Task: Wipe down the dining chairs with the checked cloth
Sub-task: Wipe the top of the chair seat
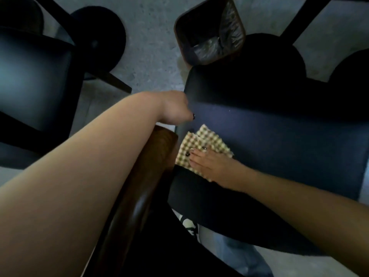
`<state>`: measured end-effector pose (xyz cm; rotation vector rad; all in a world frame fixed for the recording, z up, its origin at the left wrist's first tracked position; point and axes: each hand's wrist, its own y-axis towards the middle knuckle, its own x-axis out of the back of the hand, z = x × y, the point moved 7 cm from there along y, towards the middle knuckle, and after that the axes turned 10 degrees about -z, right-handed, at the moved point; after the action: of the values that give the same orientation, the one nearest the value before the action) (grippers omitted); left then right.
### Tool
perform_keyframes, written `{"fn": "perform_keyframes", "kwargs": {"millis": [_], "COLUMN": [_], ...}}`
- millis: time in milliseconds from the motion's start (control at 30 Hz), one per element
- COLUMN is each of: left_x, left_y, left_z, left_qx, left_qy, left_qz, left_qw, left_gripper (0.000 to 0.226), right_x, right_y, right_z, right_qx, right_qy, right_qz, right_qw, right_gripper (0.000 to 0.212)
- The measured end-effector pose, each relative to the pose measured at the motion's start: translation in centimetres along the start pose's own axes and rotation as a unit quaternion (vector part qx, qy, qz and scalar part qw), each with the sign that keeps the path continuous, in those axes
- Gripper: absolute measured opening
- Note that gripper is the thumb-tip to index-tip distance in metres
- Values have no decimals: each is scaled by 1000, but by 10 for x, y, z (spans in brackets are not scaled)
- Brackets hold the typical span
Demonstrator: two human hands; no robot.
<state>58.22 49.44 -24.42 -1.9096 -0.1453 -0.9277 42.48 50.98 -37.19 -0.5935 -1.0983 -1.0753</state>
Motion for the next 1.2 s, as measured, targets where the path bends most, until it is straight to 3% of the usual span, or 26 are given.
{"fn": "perform_keyframes", "kwargs": {"millis": [33,100,167,233,300,333,400,467,533,600,700,767,833,900,933,967,1000,1033,1067,1133,1200], "left_x": [-3,-8,-11,-12,-12,-12,-14,-15,-18,-21,-19,-20,-22,-23,-25,-27,-28,-29,-29,-28,-27], "left_y": [-2,0,7,11,12,13,12,11,12,14,13,15,18,24,26,29,32,34,36,33,30], "left_z": [0,2,5,7,6,6,5,5,5,7,5,-2,-6,-5,-3,-1,0,0,0,-5,-11], "left_qx": [1,6,12,22,29,31,28,27,24,25,26,5,-5,3,11,17,19,14,10,1,-23], "left_qy": [7,22,16,-4,-27,-34,-44,-43,-31,-15,19,39,37,33,32,32,35,42,49,59,71], "left_qz": [4,19,32,37,35,35,38,41,43,42,21,26,37,44,45,43,39,33,30,25,21], "left_qw": [1000,1000,999,999,999,998,998,998,998,999,999,999,999,998,998,998,998,998,998,998,997], "left_gripper": [24,39,42,41,35,33,32,33,36,38,44,45,46,57,66,74,80,82,83,76,61], "right_x": [8,43,72,90,93,82,53,17,-24,-41,-28,16,63,97,110,117,121,110,91,52,32], "right_y": [1,11,17,12,14,21,38,36,10,-23,-37,-31,-38,-57,-67,-72,-65,-43,-13,42,56], "right_z": [-9,-60,-144,-210,-222,-207,-148,-66,11,52,34,-28,-118,-196,-220,-233,-231,-222,-205,-144,-89], "right_qx": [10,-40,-186,-364,-453,-458,-419,-277,-133,-52,10,-60,-263,-480,-565,-624,-649,-635,-588,-419,-254], "right_qy": [12,-26,-99,-121,-110,-76,-27,-39,-45,-10,-11,-34,-40,-58,-72,-96,-109,-111,-76,20,65], "right_qz": [-11,-86,-112,-134,-152,-154,-151,-136,-26,29,66,-49,-113,-114,-152,-186,-211,-201,-179,-144,-95], "right_qw": [1000,995,971,914,872,872,895,950,990,998,998,996,957,868,808,753,723,738,785,896,960], "right_gripper": [39,45,42,48,47,46,48,52,58,56,45,49,38,42,45,45,45,44,44,46,45]}}
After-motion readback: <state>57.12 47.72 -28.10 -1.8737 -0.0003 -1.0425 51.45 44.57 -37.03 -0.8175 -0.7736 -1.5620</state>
